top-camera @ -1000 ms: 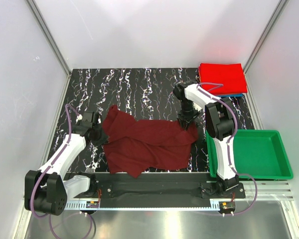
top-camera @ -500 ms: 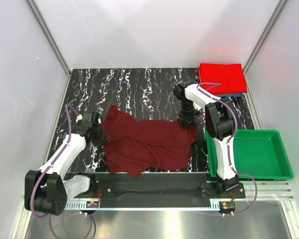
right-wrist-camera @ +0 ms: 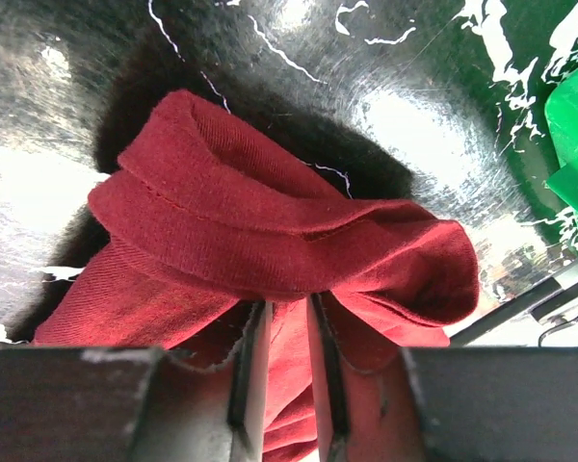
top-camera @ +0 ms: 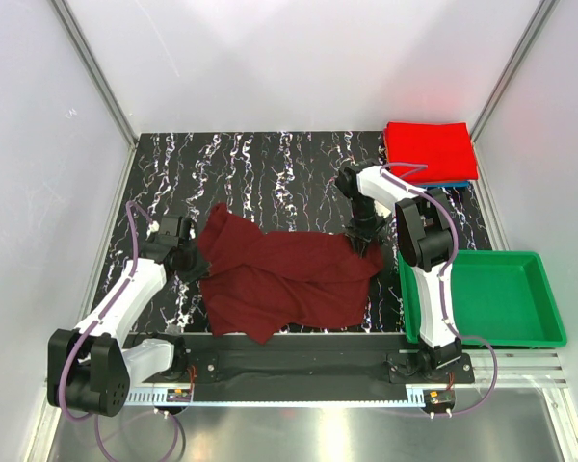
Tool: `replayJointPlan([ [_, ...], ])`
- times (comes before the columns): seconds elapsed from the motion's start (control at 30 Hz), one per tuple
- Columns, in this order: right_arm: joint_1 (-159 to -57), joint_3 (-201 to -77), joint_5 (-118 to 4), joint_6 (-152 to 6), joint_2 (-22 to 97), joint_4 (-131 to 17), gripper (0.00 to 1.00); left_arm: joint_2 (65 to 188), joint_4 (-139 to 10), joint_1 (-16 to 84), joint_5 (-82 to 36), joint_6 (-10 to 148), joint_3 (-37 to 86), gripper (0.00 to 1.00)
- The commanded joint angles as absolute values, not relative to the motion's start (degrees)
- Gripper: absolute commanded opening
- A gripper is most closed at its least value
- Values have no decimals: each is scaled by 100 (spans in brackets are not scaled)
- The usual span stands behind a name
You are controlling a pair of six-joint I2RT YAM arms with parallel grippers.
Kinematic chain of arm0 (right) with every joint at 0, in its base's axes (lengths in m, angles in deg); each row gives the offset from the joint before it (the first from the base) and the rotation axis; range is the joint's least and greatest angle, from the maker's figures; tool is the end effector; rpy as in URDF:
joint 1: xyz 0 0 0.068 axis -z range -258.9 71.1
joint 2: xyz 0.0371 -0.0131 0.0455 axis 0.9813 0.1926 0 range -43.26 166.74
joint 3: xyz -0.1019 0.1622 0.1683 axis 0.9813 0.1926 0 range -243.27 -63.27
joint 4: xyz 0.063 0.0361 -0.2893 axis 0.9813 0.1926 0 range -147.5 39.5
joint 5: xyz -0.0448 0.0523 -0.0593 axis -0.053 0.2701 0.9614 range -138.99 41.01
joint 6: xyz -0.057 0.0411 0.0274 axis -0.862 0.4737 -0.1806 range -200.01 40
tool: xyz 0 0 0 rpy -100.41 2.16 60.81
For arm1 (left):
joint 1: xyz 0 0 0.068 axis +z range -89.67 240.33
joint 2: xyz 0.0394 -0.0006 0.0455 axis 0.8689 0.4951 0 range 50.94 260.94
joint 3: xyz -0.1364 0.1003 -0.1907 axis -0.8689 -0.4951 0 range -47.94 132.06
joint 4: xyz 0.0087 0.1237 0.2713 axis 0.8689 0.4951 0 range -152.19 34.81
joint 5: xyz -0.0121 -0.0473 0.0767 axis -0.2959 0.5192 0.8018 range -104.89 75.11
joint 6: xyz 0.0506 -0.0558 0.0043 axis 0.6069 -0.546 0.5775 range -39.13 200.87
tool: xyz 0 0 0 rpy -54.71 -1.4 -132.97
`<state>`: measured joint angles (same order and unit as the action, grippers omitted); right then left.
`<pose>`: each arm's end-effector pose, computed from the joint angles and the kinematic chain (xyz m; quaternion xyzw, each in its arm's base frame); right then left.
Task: Fold and stack the t-shirts
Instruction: Flatten the tshirt out
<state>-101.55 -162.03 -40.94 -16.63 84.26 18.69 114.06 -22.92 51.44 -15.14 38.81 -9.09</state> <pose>0.3837 0.1505 0.0918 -0.3356 -0.9304 0.1394 0.0474 0.2508 -0.0396 0.1473 -0.2774 0.9331 -0.1004 0.2057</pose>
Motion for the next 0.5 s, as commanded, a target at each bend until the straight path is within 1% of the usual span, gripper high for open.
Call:
replayJointPlan([
  [0.0, -10122, -16249, -3845, -1628, 8313, 3566, 26, 11352, -2510, 5171, -1507, 3816, -787, 0],
  [0.07, -10104, -16372, -3766, -1663, 8251, 3602, 17, 11378, -2519, 5171, -1507, 3789, -752, 0],
  [0.1, -10122, -16416, -3748, -1690, 8207, 3611, 10, 11387, -2510, 5171, -1541, 3772, -717, 0],
  [0.13, -10105, -16451, -3669, -1716, 8146, 3611, 0, 11396, -2440, 5171, -1542, 3754, -647, 0],
  [0.3, -10078, -16610, -3449, -1900, 7461, 3602, 0, 11212, -2229, 5171, -1498, 3473, -32, 0],
  [0.33, -10061, -16636, -3362, -1953, 7329, 3602, 0, 11159, -2081, 5171, -1280, 3412, 82, 0],
  [0.4, -10025, -16881, -3212, -2006, 6943, 3602, 0, 11098, -1974, 5189, -1112, 3332, 572, 0],
  [0.43, -10025, -17039, -2916, -2093, 6863, 3593, 0, 11097, -1852, 5232, -998, 3306, 819, 0],
  [0.47, -10017, -17380, -2765, -2138, 6688, 3593, 0, 11097, -1842, 5259, -953, 3210, 1013, 0],
])
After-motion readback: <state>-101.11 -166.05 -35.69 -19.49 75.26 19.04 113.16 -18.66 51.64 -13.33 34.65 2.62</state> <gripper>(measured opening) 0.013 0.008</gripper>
